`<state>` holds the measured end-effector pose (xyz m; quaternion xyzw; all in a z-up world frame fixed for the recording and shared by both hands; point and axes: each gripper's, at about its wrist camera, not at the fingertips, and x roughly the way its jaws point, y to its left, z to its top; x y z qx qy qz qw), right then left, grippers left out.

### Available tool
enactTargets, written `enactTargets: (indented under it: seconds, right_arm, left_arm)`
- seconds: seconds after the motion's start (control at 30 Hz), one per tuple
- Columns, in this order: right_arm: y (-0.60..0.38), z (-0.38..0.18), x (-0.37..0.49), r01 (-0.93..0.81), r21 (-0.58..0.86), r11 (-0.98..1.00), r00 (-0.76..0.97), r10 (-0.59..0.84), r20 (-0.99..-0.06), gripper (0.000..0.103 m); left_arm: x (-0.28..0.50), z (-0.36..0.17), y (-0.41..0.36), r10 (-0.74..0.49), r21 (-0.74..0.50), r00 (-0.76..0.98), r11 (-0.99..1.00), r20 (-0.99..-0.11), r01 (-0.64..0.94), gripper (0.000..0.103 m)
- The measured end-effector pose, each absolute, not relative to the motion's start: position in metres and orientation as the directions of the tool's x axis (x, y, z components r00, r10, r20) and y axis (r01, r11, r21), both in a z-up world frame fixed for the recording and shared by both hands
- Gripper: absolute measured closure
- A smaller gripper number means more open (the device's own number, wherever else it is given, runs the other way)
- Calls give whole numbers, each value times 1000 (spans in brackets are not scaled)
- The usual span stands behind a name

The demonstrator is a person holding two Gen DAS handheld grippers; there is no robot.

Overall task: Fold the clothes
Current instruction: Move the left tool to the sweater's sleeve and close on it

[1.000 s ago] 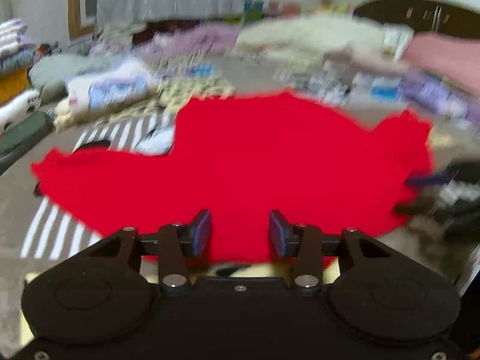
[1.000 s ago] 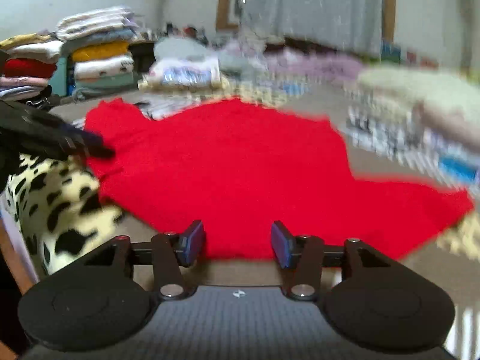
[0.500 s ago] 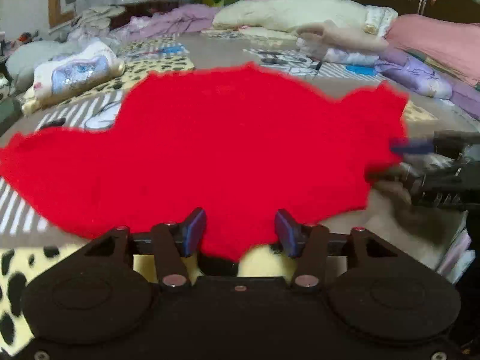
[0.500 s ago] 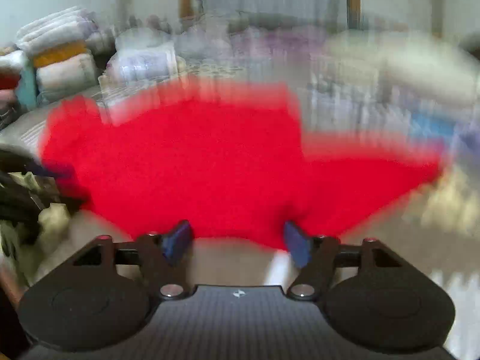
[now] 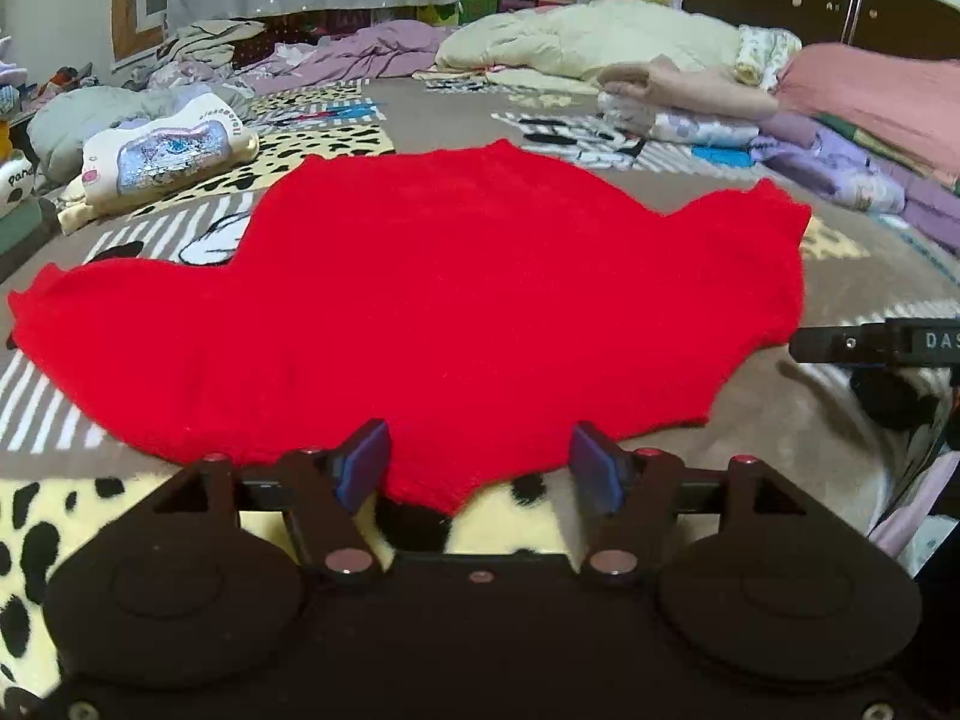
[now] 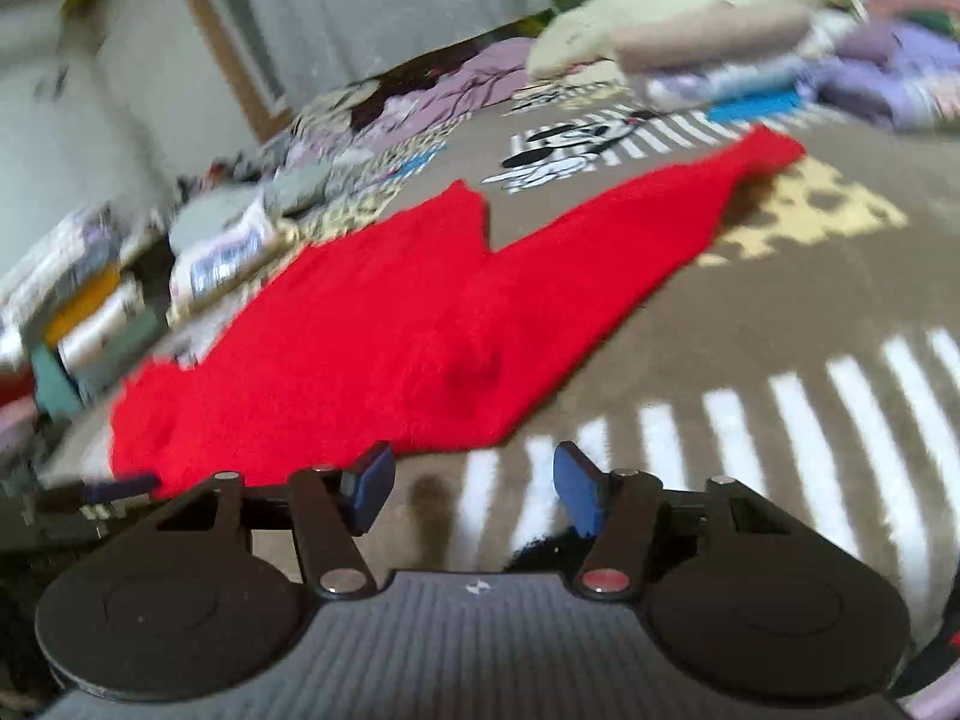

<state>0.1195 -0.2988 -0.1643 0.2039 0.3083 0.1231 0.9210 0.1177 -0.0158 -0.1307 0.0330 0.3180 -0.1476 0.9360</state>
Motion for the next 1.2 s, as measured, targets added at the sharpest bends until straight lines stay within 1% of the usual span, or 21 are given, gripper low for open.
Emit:
enactTargets:
  seconds: [0.1, 0.2, 0.3, 0.37, 0.4, 0.47, 0.6, 0.77, 0.9, 1.0, 1.1, 1.17, 1.2]
  right_arm:
    - [-303, -169, 120, -95, 485, 869, 786, 364, -499, 44]
    - [-303, -169, 118, -102, 483, 870, 792, 365, -489, 44]
    - [-324, -171, 120, -69, 565, 822, 811, 376, -448, 44]
    - [-342, -174, 123, -35, 599, 800, 827, 360, -432, 48]
    - [-348, -175, 124, -25, 611, 792, 833, 354, -425, 48]
    - [-351, -176, 126, -32, 610, 791, 836, 356, -418, 48]
    - [-341, -180, 130, -85, 600, 795, 818, 400, -414, 46]
    - [-328, -182, 132, -140, 593, 793, 798, 444, -406, 46]
    - [-324, -183, 133, -152, 579, 801, 802, 442, -401, 46]
    - [-323, -182, 132, -160, 568, 808, 804, 440, -400, 46]
    - [-323, -182, 131, -172, 558, 812, 802, 444, -400, 46]
    - [-323, -181, 130, -177, 550, 816, 800, 445, -403, 47]
    - [-325, -180, 129, -170, 553, 815, 802, 441, -404, 48]
  left_arm:
    - [119, -124, -16, -302, -94, 748, 947, -592, 308, 37]
    - [123, -116, -23, -332, -119, 736, 937, -590, 327, 37]
    - [127, -103, -45, -359, -88, 733, 920, -578, 381, 37]
    - [131, -95, -63, -359, -43, 734, 911, -576, 411, 37]
    - [136, -93, -71, -354, -33, 735, 910, -579, 413, 37]
    - [147, -87, -86, -345, -14, 735, 909, -584, 416, 37]
    - [177, -75, -110, -363, -30, 712, 901, -601, 434, 37]
    - [212, -58, -148, -407, -40, 672, 871, -618, 490, 37]
    - [233, -44, -202, -458, -7, 617, 807, -640, 591, 37]
    - [240, -44, -251, -478, 24, 568, 751, -670, 660, 37]
    - [245, -53, -297, -469, 52, 522, 706, -713, 706, 39]
    - [245, -62, -326, -444, 94, 513, 682, -735, 725, 40]
    - [246, -66, -338, -425, 120, 518, 676, -743, 727, 45]
